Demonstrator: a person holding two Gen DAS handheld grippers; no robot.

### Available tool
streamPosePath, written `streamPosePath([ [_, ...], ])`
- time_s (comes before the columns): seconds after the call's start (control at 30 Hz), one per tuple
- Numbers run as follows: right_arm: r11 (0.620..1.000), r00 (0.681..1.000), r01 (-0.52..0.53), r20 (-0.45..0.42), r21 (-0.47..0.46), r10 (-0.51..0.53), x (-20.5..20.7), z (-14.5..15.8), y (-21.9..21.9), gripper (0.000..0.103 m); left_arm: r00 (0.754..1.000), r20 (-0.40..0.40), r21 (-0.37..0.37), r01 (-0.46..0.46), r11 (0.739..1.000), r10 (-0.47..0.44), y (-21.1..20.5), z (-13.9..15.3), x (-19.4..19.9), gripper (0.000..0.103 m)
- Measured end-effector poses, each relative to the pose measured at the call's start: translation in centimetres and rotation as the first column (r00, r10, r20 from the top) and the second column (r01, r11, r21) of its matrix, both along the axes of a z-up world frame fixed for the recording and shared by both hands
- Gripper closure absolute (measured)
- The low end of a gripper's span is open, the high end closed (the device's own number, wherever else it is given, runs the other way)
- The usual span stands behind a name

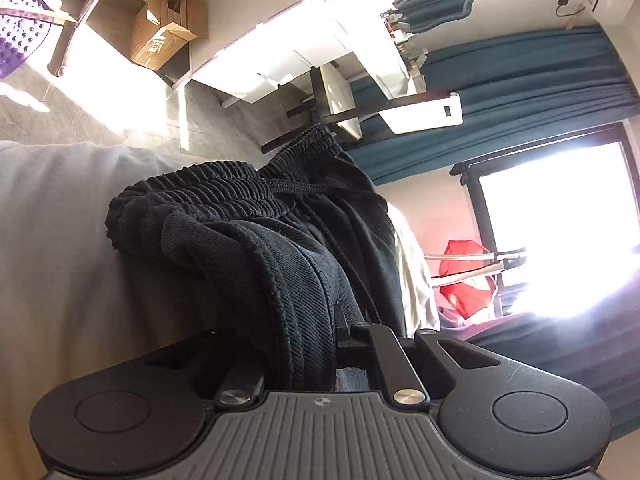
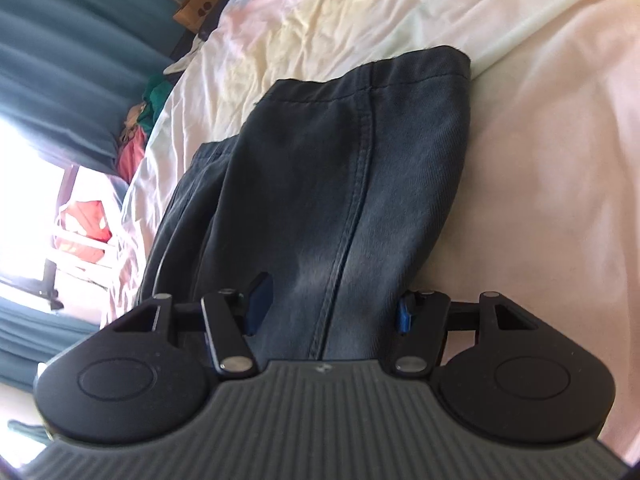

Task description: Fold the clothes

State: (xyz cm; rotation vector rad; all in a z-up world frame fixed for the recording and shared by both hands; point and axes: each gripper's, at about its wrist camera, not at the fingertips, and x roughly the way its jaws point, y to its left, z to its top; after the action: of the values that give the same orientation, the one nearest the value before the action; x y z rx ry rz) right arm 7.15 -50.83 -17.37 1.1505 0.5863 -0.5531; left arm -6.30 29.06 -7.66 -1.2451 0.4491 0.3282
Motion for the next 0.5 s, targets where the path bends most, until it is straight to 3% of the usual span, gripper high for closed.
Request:
streamPosePath([
  [0.17,0.995,0.996,0.093,0.013,-0.026,-0.093,-0.6,0.4,-1.1,0.040,0.999,-0.031,-0.018,0.017,1.000,-0.018,1.9,-1.2,2.6,0.094],
  [0.5,0.975,0.978,0.200,0.047,0.092,-0.205,0.5,-1.2,-5.2,0.045,0.998,-0.057,-0.079,0.011,0.997,-0.016,3.2,-3.3,3.7,0.081],
])
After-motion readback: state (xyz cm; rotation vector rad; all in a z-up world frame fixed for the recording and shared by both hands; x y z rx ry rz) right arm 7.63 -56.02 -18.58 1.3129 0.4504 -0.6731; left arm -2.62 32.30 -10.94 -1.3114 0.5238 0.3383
